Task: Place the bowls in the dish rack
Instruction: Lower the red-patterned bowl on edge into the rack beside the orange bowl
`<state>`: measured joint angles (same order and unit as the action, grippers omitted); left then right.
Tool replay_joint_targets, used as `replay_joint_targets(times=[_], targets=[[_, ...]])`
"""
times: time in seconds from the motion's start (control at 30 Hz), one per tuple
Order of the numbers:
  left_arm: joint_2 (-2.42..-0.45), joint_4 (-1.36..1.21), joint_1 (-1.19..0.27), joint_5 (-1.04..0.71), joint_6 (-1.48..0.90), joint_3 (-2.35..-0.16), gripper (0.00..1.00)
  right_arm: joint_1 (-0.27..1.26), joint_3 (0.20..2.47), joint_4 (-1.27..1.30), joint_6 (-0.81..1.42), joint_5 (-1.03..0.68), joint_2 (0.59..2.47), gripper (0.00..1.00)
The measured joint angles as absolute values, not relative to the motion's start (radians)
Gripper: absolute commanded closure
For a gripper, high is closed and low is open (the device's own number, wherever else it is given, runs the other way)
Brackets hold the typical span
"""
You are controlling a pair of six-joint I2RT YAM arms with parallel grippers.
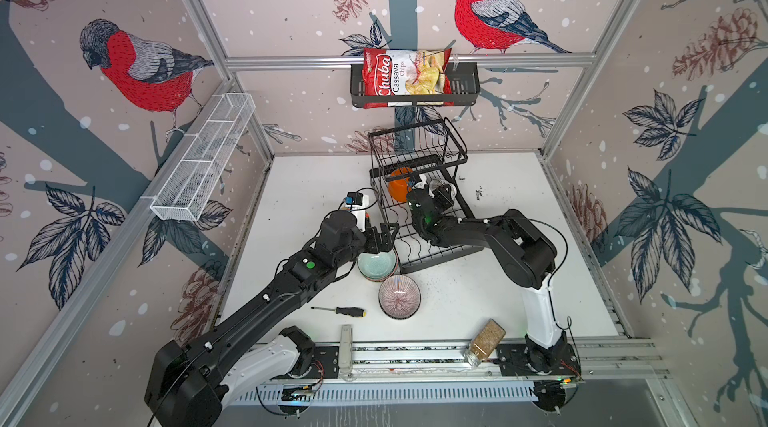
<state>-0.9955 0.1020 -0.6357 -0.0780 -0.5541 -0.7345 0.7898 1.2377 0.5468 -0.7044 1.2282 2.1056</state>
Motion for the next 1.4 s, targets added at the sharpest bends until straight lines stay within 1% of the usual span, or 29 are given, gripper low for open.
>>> replay_joint_targets(times=[0.33, 0.57, 0.67, 0.93, 1.1, 1.3, 1.4], targets=[[-0.997, 0.102, -0.632, -0.078, -0.554, -0.734, 0.03, 0.804, 1.246, 0.564, -0.734, 1.226, 2.133, 1.0], [-0.997, 0.102, -0.631, -0.078, -0.554, -0.733, 0.03, 0.809, 1.292, 0.46, -0.655, 1.222, 2.14, 0.99], [-0.997, 0.102, -0.63, -0.078, -0.554, -0.732, 0.03, 0.809, 1.308, 0.414, -0.62, 1.224, 2.14, 0.9], [-0.997, 0.102, -0.63, -0.078, -0.555, -0.732, 0.03, 0.809, 1.332, 0.344, -0.538, 1.215, 2.14, 0.79], [-0.998, 0.102, -0.63, -0.079, -0.56, -0.732, 0.03, 0.809, 1.343, 0.296, -0.482, 1.2, 2.14, 0.69], [-1.002, 0.102, -0.63, -0.078, -0.569, -0.732, 0.03, 0.806, 1.352, 0.242, -0.419, 1.181, 2.135, 0.54], [-1.005, 0.102, -0.63, -0.078, -0.569, -0.733, 0.03, 0.805, 1.363, 0.21, -0.389, 1.169, 2.125, 0.51]])
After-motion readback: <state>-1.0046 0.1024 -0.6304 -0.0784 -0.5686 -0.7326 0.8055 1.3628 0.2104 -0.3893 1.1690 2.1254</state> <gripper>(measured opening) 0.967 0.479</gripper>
